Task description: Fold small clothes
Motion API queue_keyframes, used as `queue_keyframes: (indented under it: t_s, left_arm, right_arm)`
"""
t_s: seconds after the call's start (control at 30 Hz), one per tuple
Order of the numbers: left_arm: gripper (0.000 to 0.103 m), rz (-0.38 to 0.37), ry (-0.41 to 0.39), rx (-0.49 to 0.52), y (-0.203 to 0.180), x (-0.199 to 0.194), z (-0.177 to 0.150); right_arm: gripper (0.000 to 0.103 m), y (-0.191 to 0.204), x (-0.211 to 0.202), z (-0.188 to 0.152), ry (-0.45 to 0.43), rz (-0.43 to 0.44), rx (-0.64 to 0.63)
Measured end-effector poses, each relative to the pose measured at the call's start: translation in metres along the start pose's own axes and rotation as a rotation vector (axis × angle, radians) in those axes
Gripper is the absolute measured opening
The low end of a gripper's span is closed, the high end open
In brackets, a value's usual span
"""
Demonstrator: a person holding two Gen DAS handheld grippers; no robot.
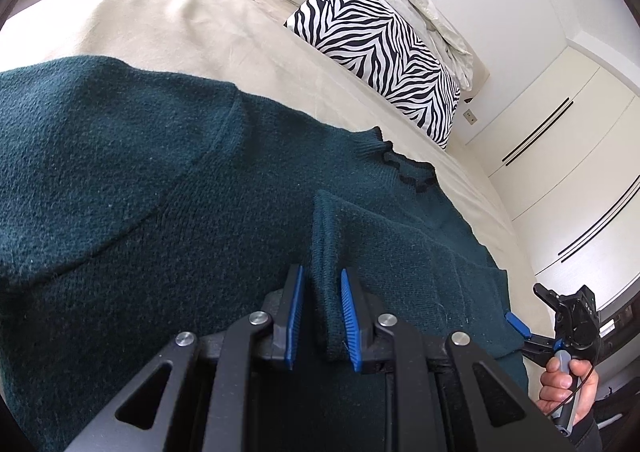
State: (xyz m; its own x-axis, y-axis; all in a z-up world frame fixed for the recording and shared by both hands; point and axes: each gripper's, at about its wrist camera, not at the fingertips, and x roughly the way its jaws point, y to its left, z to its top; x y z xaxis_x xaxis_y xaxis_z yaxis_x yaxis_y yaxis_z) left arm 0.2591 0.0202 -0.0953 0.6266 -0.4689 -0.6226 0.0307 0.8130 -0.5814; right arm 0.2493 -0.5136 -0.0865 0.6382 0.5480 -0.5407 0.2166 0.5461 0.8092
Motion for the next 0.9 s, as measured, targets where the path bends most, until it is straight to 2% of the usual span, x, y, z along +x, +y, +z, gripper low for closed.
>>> queue_keyframes:
  t_s: [0.07, 0.1, 0.13, 0.2, 0.23, 0.33, 0.37, 0.47, 0.53, 0.6, 0.73, 0.9]
  left_arm:
    - [0.033, -0.034, 0.024, -0.01, -0.001, -0.005, 0.005]
    - [0.05, -0.04, 0.022, -0.008, -0.005, -0.014, 0.007]
    - [0.073, -0.038, -0.007, -0.003, -0.008, -0.028, 0.008]
    - [0.093, -0.039, -0.102, -0.007, -0.009, -0.067, 0.013]
    - [0.097, -0.046, -0.139, -0.016, -0.005, -0.086, 0.017]
    - [0.097, -0.038, -0.201, -0.118, 0.032, -0.14, 0.032]
    - [0.096, -0.026, -0.227, -0.181, 0.052, -0.158, 0.036]
    - [0.086, 0.02, -0.326, -0.437, 0.126, -0.211, 0.036]
    - [0.086, 0.054, -0.407, -0.593, 0.171, -0.242, 0.025]
    - [0.086, 0.098, -0.482, -0.698, 0.202, -0.265, 0.011]
    - [0.086, 0.151, -0.581, -0.882, 0.237, -0.289, -0.016]
    - [0.083, 0.128, -0.583, -0.992, 0.265, -0.278, -0.024]
  right_arm:
    - [0.068, 0.008, -0.017, -0.009, -0.027, 0.012, 0.028]
    - [0.069, 0.013, -0.028, -0.015, -0.044, 0.036, 0.03]
    - [0.069, 0.02, -0.04, -0.021, -0.059, 0.053, 0.015]
    - [0.069, 0.038, -0.063, -0.038, -0.073, 0.067, -0.038]
    - [0.069, 0.046, -0.072, -0.046, -0.07, 0.067, -0.062]
    - [0.069, 0.062, -0.094, -0.07, -0.062, 0.079, -0.1]
    - [0.069, 0.065, -0.098, -0.078, -0.058, 0.092, -0.098]
    - [0.069, 0.07, -0.1, -0.101, -0.033, 0.136, -0.075]
    - [0.069, 0.075, -0.095, -0.116, -0.015, 0.138, -0.073]
    - [0.069, 0.079, -0.085, -0.131, 0.009, 0.142, -0.068]
    - [0.069, 0.095, -0.064, -0.154, 0.063, 0.135, -0.08]
    - [0.069, 0.118, -0.047, -0.174, 0.098, 0.14, -0.109]
